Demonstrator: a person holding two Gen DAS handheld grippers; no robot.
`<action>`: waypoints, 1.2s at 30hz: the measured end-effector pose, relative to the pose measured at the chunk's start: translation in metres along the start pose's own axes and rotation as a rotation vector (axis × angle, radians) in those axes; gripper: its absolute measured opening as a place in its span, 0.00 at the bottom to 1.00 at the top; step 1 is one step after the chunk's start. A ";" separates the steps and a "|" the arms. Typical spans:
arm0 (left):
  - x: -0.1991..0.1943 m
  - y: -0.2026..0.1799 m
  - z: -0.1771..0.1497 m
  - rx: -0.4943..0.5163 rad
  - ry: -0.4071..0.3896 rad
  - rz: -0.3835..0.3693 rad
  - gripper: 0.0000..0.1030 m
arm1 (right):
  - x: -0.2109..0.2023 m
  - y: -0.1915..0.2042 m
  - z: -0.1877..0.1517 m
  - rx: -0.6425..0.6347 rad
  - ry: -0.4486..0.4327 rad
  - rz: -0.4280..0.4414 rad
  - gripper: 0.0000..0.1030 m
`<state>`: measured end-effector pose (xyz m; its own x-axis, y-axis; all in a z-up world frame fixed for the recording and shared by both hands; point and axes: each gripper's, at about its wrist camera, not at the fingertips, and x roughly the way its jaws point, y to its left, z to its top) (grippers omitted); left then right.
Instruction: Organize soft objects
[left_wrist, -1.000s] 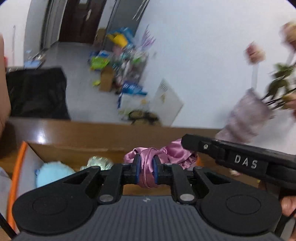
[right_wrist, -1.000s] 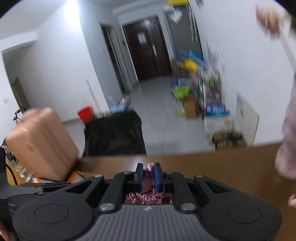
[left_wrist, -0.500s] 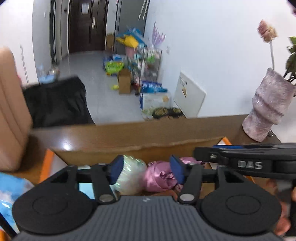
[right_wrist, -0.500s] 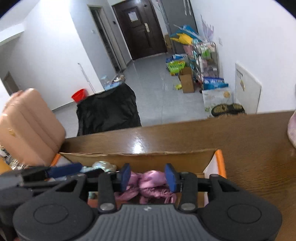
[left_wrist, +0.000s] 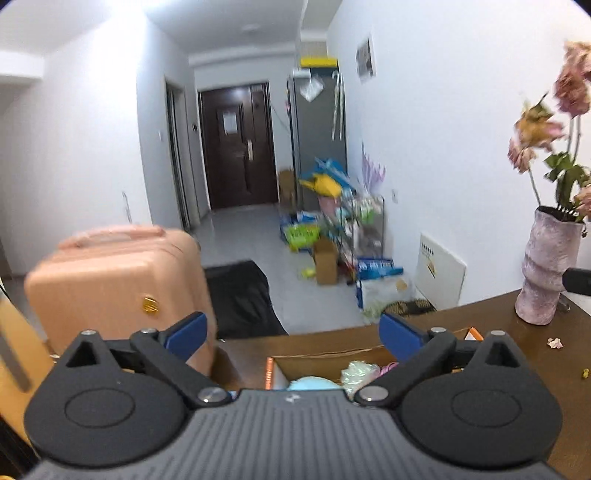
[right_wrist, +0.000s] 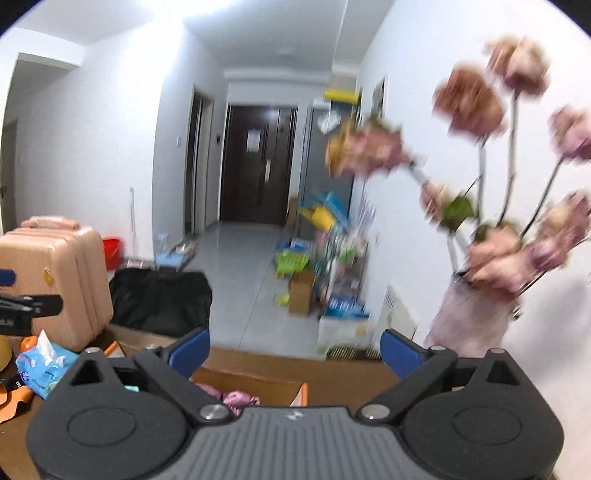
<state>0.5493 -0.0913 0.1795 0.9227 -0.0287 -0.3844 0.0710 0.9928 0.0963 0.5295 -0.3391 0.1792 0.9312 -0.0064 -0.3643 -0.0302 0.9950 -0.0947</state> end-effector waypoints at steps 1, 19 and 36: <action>-0.010 0.000 -0.001 0.000 -0.013 0.003 1.00 | -0.010 0.001 0.000 0.003 -0.008 -0.002 0.97; -0.187 0.018 -0.136 -0.003 -0.159 0.022 1.00 | -0.181 0.043 -0.098 0.016 -0.183 -0.017 1.00; -0.336 0.056 -0.315 -0.024 -0.067 0.082 1.00 | -0.347 0.118 -0.288 0.016 -0.146 0.019 1.00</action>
<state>0.1238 0.0104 0.0246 0.9483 0.0458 -0.3142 -0.0139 0.9946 0.1029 0.0984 -0.2476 0.0276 0.9736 0.0254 -0.2268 -0.0434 0.9963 -0.0743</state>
